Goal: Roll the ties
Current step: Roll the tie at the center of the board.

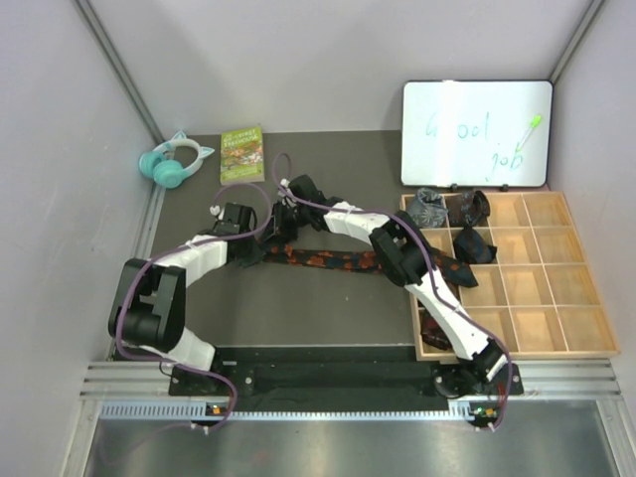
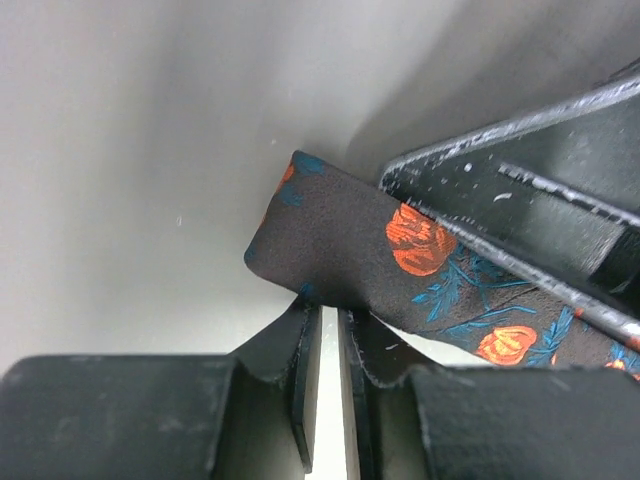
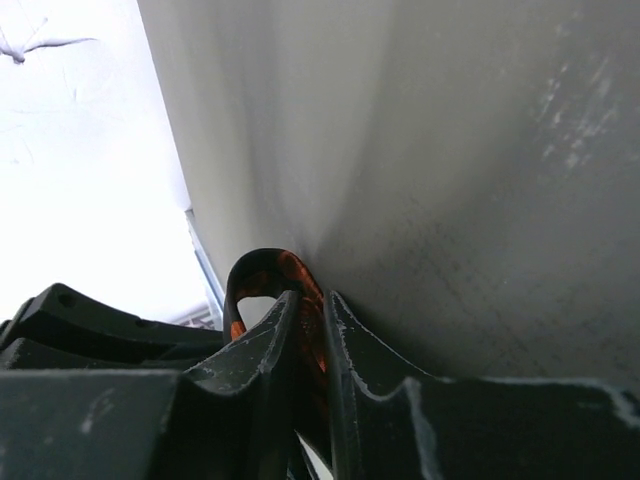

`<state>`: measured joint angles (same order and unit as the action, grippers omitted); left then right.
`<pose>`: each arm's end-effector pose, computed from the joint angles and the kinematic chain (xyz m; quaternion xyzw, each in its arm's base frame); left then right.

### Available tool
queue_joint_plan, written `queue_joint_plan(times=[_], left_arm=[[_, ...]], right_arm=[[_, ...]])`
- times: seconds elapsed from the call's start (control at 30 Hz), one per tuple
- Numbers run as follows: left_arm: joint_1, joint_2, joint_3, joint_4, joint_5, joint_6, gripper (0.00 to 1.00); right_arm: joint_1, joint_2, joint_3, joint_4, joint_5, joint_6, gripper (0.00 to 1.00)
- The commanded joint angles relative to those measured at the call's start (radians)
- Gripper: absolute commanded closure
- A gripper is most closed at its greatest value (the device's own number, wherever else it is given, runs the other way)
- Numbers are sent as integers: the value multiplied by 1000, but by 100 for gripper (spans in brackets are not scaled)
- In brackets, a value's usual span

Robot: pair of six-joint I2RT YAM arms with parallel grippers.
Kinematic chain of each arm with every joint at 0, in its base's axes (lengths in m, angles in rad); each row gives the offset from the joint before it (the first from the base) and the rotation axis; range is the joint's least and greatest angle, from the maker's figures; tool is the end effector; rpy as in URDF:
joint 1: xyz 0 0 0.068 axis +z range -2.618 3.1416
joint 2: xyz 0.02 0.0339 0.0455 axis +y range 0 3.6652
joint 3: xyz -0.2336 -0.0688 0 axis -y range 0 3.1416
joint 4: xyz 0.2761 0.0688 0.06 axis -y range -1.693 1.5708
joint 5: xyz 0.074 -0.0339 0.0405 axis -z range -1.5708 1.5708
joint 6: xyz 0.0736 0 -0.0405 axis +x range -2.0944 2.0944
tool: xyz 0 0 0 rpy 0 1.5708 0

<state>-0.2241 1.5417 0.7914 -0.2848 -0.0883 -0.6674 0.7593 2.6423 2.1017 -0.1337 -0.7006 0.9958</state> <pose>0.3244 -0.0673 0.0760 -0.2232 0.9373 -0.0756 0.2569 0.3985 0.4436 0.0534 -0.0478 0.8581 0.5107 0.0222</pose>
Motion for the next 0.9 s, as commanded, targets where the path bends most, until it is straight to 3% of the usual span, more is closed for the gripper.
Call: queue_joint_plan(times=[0.0, 0.23, 0.4, 0.47, 0.63, 0.73, 0.87], left_arm=[[5, -54, -46, -76, 10, 11, 82], [3, -288, -63, -241, 4, 29, 81], [11, -406, -26, -353, -65, 61, 73], [52, -431, -3, -364, -54, 83, 67], [212, -433, 19, -327, 169, 123, 55], [284, -408, 20, -275, 264, 132, 51], [299, -364, 3, -170, 369, 123, 43]], right_arm=[[9, -22, 7, 31, -2, 9, 81], [-21, -51, 58, -18, 21, 1, 62], [-57, -119, 73, -27, 18, 7, 57], [-67, -152, 54, -61, 27, -16, 57], [-75, -336, -159, -61, 78, -66, 59], [-75, -432, -308, 6, 76, -57, 67], [-57, -490, -407, 72, 61, -43, 78]])
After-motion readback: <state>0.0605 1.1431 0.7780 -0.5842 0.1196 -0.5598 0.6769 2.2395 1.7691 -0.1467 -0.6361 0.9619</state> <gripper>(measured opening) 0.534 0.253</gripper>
